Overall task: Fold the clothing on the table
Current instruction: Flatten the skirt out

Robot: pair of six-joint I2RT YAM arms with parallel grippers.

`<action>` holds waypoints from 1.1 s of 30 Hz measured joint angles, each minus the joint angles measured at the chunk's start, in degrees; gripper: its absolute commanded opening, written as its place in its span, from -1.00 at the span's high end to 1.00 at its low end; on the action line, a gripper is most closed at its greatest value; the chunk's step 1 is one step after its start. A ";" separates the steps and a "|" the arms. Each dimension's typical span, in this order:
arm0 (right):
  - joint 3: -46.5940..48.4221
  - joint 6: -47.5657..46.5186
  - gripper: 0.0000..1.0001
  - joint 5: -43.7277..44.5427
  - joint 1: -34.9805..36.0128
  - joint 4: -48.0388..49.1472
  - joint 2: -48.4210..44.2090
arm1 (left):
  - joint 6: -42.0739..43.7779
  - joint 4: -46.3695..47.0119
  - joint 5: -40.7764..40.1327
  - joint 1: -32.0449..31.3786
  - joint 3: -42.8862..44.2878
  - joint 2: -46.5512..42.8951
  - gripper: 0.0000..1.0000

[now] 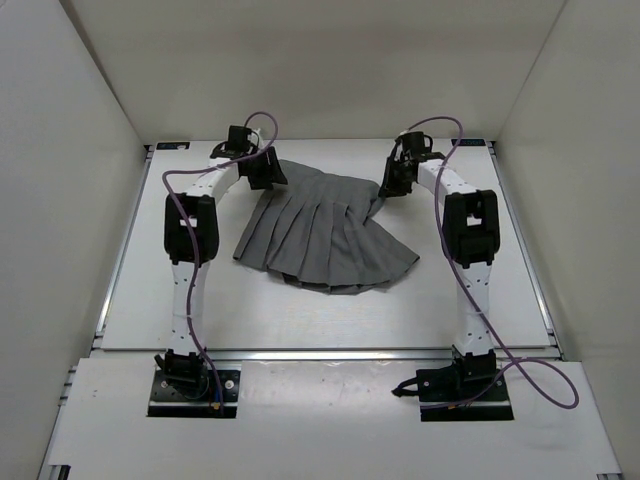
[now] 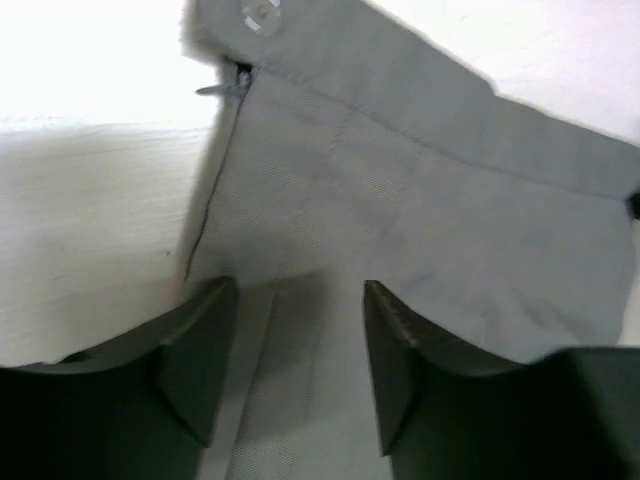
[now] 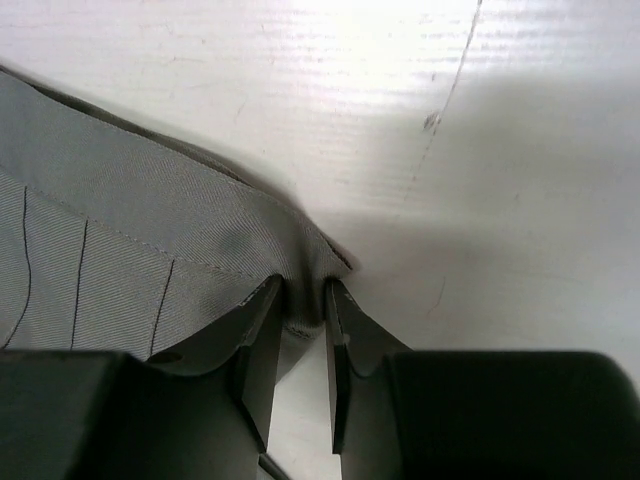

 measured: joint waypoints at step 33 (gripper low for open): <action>-20.98 -8.46 -0.39 -3.63 2.27 -3.56 -15.26 | -1.62 -5.73 -12.70 -12.59 -46.66 -33.79 -0.50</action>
